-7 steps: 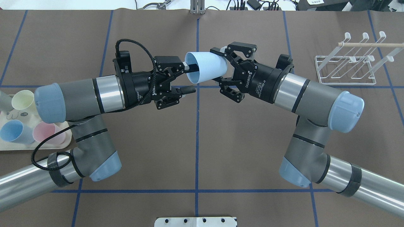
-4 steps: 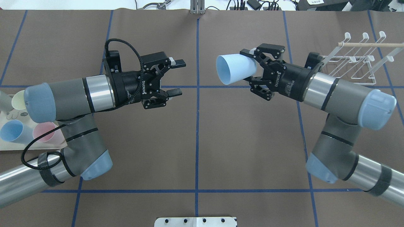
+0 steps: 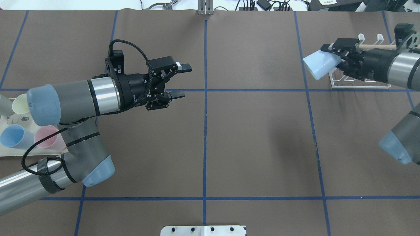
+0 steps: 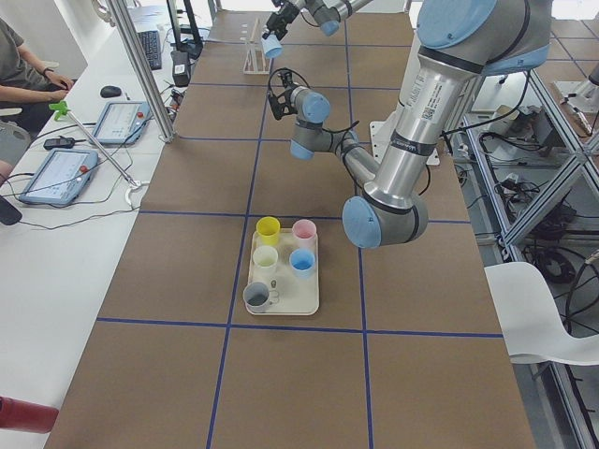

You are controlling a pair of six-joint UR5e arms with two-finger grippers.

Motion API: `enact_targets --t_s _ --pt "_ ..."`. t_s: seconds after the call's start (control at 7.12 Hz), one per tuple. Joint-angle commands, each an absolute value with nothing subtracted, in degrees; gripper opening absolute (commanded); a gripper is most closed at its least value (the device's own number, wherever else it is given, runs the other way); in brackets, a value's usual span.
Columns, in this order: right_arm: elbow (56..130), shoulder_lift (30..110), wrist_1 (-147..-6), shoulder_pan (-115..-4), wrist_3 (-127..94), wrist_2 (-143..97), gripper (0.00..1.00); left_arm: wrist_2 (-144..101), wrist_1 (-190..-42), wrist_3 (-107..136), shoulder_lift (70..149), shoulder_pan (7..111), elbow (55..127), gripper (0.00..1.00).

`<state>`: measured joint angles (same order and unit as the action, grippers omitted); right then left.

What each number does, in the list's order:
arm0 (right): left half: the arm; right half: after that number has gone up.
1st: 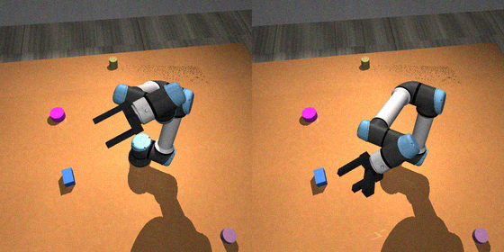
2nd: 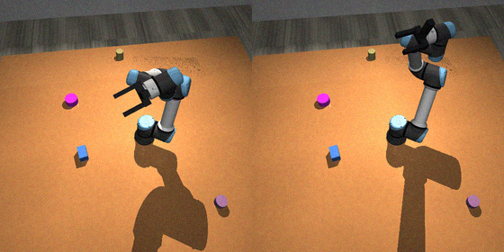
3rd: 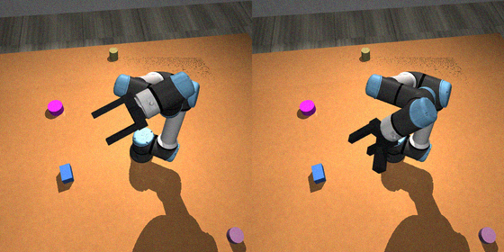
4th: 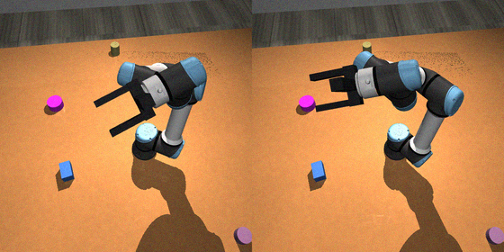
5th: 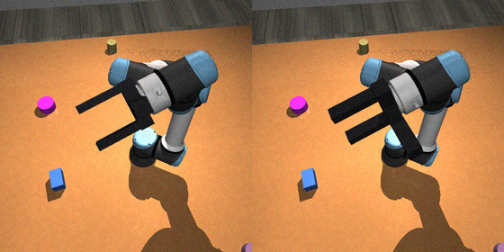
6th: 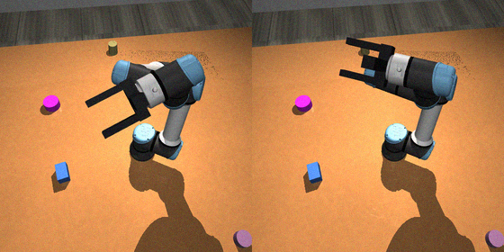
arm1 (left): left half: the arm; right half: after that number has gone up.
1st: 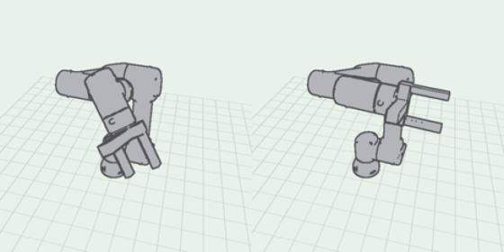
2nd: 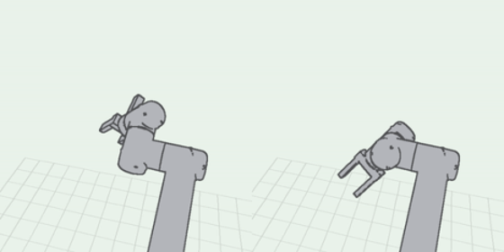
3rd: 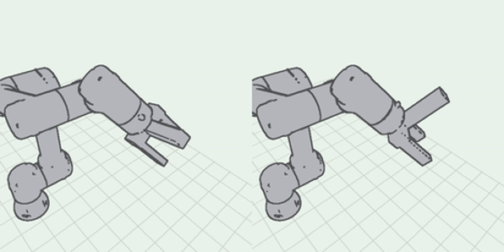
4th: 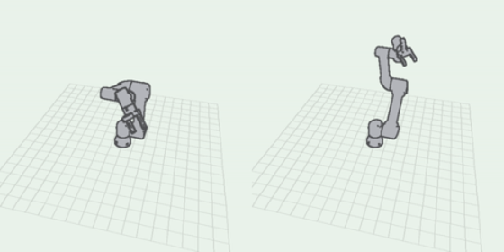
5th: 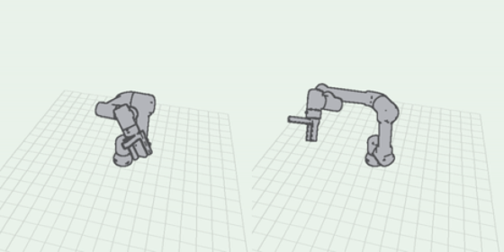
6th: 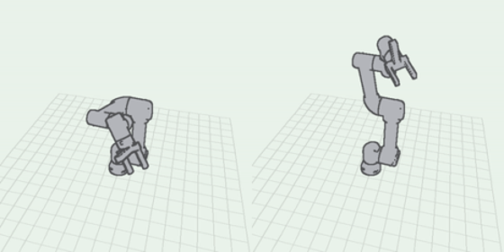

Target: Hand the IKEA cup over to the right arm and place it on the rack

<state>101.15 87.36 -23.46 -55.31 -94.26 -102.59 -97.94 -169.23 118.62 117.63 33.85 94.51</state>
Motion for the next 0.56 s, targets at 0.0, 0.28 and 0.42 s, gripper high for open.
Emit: enact_targets --t_s 0.0,0.28,0.42 --pt "101.7 91.4 -30.7 -57.8 -77.1 -93.1 0.0 -97.9 -167.9 117.9 117.8 33.6 94.4 0.99" --pt "106.1 95.5 -35.5 -57.7 -69.3 -85.8 0.0 -97.9 -167.9 117.9 117.9 33.6 94.0 0.99" --pt "106.6 96.6 -36.1 -57.5 -67.6 -82.7 0.0 -97.9 -167.8 117.9 117.9 33.6 94.0 0.99"
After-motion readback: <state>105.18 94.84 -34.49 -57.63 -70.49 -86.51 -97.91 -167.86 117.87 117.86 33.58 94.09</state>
